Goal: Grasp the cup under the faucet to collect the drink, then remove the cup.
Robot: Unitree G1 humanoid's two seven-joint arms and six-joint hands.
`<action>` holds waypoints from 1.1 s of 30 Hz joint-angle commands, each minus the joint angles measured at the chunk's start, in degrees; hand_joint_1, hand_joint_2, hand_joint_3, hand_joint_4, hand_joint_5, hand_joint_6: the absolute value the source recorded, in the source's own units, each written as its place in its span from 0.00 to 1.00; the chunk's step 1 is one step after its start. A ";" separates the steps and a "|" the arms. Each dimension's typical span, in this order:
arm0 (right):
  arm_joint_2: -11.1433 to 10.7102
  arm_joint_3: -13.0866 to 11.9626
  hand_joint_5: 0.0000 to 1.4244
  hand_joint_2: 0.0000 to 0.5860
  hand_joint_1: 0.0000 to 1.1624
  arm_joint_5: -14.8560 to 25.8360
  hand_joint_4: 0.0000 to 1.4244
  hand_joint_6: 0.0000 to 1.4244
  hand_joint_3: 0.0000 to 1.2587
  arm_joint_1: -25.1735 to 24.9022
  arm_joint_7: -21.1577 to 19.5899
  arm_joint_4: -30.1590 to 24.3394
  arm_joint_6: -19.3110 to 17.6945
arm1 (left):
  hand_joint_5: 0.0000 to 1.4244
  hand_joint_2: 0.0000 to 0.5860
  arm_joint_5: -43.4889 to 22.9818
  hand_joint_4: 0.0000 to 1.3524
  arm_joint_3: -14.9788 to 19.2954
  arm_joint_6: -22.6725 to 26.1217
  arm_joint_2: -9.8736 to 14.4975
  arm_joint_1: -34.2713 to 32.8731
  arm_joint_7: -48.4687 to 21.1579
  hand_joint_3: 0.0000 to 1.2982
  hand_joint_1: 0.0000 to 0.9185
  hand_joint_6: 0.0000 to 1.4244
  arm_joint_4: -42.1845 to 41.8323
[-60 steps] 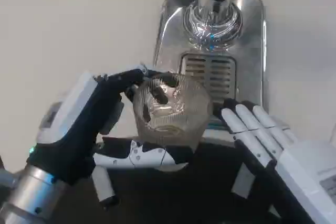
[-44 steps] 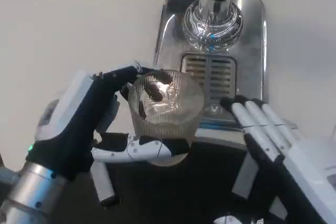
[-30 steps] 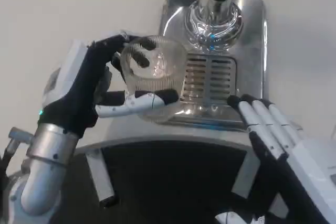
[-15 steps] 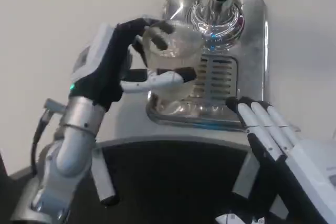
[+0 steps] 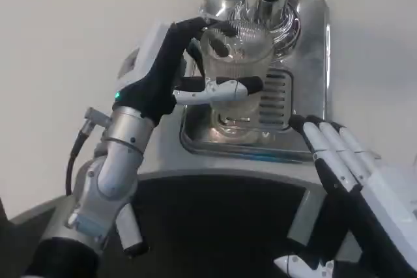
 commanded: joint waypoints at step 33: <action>1.83 3.51 0.01 0.50 0.45 -0.31 0.00 0.13 0.00 1.60 -0.46 0.13 1.49 | 0.79 0.16 0.48 0.53 -2.20 -4.85 -5.81 -7.86 9.72 0.50 0.81 0.92 16.47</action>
